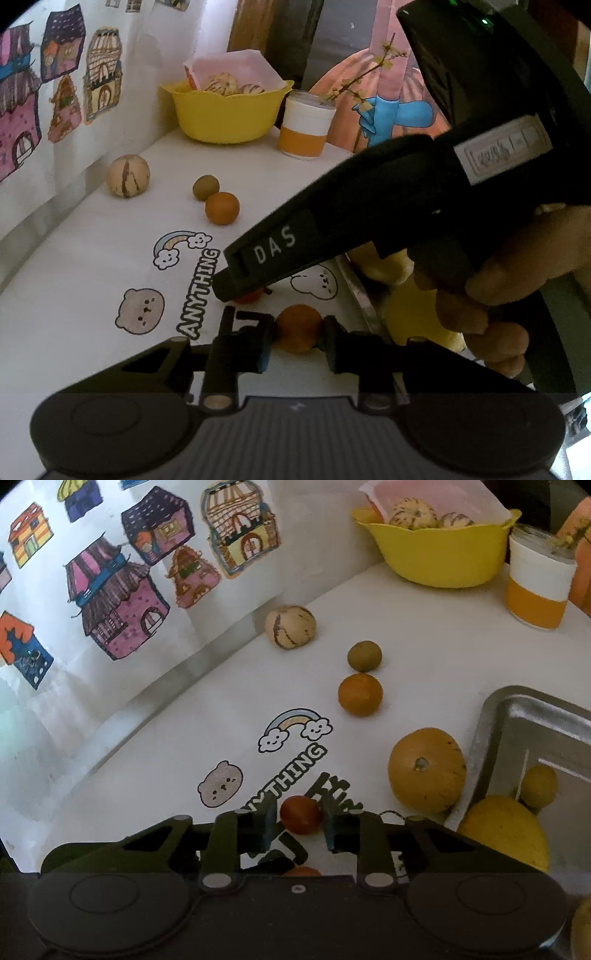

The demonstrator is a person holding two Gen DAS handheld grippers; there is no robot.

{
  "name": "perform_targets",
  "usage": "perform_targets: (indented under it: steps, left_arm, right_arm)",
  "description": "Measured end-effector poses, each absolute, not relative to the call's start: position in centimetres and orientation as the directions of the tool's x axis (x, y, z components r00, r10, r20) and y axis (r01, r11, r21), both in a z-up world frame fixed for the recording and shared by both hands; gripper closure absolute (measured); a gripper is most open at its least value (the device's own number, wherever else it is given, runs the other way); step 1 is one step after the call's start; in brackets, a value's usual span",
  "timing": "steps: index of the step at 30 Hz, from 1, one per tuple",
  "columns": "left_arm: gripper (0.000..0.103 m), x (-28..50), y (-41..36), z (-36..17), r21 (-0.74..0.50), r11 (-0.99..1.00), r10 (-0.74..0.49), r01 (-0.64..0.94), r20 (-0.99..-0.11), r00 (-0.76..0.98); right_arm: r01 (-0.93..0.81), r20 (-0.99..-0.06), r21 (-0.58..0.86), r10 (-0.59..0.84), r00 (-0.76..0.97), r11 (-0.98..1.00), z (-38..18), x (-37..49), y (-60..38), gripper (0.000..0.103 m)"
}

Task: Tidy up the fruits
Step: 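Grasp the small red fruit with the right tool while the left tool grasps a small orange, then release the red fruit at the tray with the right tool while the left tool carries the orange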

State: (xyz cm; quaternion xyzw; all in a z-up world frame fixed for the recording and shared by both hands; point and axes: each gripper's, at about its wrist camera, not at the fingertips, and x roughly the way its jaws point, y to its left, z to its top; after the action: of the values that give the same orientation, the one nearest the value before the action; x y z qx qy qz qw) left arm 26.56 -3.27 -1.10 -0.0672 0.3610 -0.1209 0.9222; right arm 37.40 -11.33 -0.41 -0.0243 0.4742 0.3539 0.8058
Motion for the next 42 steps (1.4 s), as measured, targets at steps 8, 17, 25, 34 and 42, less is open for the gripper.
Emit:
perform_targets:
  steps: [8,17,25,34,42]
  left_arm:
    - [0.073,25.9,-2.4,-0.9,-0.234,0.962,-0.263,0.141,-0.659,0.705]
    - [0.073,23.9,-2.4,1.5,-0.219,0.966,-0.248,0.139,-0.624,0.741]
    - [0.073,21.9,-5.4,3.9,-0.203,0.96,-0.277,0.193,-0.594,0.756]
    - [0.073,20.5,-10.4,4.2,-0.204,0.937,-0.349,0.283,-0.586,0.731]
    - [0.073,20.2,-12.8,2.4,-0.209,0.931,-0.364,0.301,-0.625,0.69]
  right_arm:
    - [-0.596,-0.763,0.294,0.559,0.326,0.748,0.2,36.5,-11.7,0.079]
    - [-0.618,-0.682,0.284,0.608,0.407,0.733,4.2,33.0,-14.5,0.079]
    - [-0.603,-0.628,0.258,0.606,0.489,0.755,7.5,28.5,-19.5,0.079]
    - [-0.516,-0.625,0.254,0.546,0.557,0.818,7.5,24.4,-27.3,0.079]
    - [-0.44,-0.651,0.299,0.518,0.554,0.847,4.4,23.4,-31.6,0.079]
